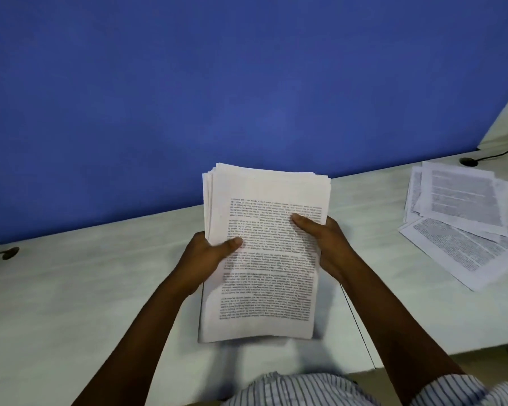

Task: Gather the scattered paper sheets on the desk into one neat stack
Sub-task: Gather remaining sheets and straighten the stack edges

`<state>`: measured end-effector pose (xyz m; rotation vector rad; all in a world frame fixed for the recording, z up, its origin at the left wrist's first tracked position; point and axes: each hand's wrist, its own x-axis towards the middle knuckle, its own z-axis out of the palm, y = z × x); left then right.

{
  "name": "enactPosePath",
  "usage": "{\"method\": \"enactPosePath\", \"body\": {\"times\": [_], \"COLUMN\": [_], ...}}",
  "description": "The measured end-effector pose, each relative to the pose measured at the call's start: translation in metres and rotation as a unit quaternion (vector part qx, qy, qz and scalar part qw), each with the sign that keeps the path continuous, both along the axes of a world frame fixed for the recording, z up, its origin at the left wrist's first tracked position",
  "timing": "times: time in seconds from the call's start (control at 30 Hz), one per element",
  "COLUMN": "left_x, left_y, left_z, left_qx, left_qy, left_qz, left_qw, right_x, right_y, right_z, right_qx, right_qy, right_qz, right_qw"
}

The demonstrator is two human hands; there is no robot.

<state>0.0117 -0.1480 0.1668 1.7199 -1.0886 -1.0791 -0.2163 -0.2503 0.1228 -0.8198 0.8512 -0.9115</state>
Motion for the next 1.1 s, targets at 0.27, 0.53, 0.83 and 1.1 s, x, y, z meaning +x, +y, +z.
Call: {"method": "enactPosePath", "body": {"times": [0.27,0.53,0.83,1.1], "left_x": [0.013,0.015,-0.001,-0.004], "left_y": [0.005,0.013,0.066,0.077], "left_z": [0.005,-0.073,-0.124,-0.140], "left_qx": [-0.065,0.102,0.258,0.223], "left_qy": [0.058,0.146,0.151,0.145], "left_qz": [0.113,0.119,0.039,0.064], "left_qw": [0.990,0.977,0.953,0.962], "right_x": [0.005,0.000,-0.004,-0.061], "right_y": [0.048,0.106,0.105,0.119], "right_z": [-0.021,-0.076,-0.123,-0.122], "right_qx": [0.004,0.013,0.003,0.018], "right_qy": [0.100,0.259,0.466,0.579], "right_qz": [0.114,0.084,0.048,-0.094], "right_qw": [0.988,0.962,0.884,0.810]}}
